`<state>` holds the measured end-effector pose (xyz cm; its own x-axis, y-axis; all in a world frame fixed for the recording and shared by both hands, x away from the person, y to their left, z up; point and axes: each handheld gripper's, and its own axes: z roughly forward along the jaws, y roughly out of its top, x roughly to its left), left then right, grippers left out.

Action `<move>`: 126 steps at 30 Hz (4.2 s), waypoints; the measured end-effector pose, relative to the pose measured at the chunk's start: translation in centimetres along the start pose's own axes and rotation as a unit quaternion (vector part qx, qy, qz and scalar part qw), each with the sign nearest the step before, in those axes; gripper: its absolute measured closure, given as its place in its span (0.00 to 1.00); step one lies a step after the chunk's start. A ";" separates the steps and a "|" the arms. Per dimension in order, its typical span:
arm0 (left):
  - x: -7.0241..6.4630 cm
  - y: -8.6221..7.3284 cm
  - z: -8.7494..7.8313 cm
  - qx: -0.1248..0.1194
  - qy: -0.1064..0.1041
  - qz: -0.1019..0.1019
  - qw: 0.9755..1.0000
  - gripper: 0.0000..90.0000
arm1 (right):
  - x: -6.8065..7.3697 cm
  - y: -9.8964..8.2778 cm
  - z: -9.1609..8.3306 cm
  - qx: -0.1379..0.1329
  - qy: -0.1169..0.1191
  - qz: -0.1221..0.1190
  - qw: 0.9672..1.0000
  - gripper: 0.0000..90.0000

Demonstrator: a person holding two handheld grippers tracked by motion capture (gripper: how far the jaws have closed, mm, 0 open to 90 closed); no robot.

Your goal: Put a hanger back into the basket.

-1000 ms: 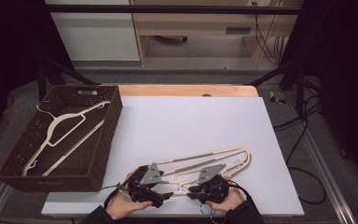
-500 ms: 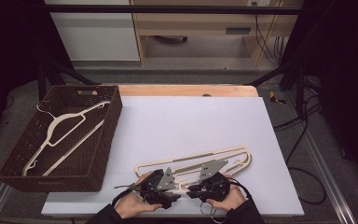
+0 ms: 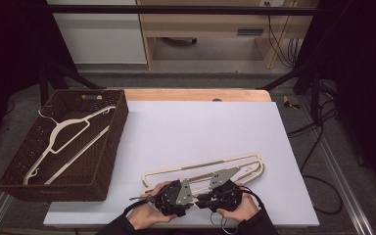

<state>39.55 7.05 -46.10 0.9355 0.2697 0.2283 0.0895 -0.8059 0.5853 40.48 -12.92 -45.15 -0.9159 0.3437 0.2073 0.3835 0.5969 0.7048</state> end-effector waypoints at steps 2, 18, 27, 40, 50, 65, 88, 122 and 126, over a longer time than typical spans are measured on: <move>-0.1 0.0 0.0 -0.001 -0.001 0.001 1.000 0.61 | 0.0 0.0 -0.1 -0.002 -0.001 0.006 1.000 0.84; -0.2 0.1 -0.5 0.022 0.005 0.012 1.000 0.69 | 0.4 0.2 -0.9 -0.028 -0.005 -0.002 1.000 0.77; 0.6 -0.3 -1.6 0.010 0.007 -0.020 1.000 0.72 | -0.8 -0.5 -5.4 -0.136 -0.095 0.029 0.986 0.54; 2.4 -0.7 -4.1 -0.014 0.034 -0.049 0.998 0.93 | -3.4 -3.9 -11.8 -0.240 -0.223 0.112 0.938 0.36; 3.8 -1.5 -5.1 -0.045 -0.002 -0.103 0.994 0.96 | -4.6 -5.5 -12.2 -0.232 -0.269 0.152 0.923 0.22; 5.7 -2.7 -10.0 -0.106 0.035 -0.165 0.980 0.96 | -4.7 -5.8 -12.4 -0.233 -0.282 0.159 0.917 0.11; 8.9 -4.8 -19.7 -0.190 0.083 -0.203 0.957 0.96 | -4.5 -5.8 -13.0 -0.236 -0.300 0.158 0.911 0.04; 18.4 -12.3 -28.1 -0.128 0.172 -0.257 0.942 0.96 | -4.4 -5.5 -12.8 -0.232 -0.296 0.150 0.914 0.02; 18.9 -14.2 -28.1 -0.125 0.172 -0.271 0.939 0.96 | -4.4 -5.5 -12.8 -0.232 -0.295 0.150 0.915 0.02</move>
<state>46.35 38.45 -28.25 0.6057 0.7937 0.0560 0.3978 -0.3630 0.8426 40.89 -26.99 -41.27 -0.5009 0.8553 0.1324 0.3906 0.0869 0.9164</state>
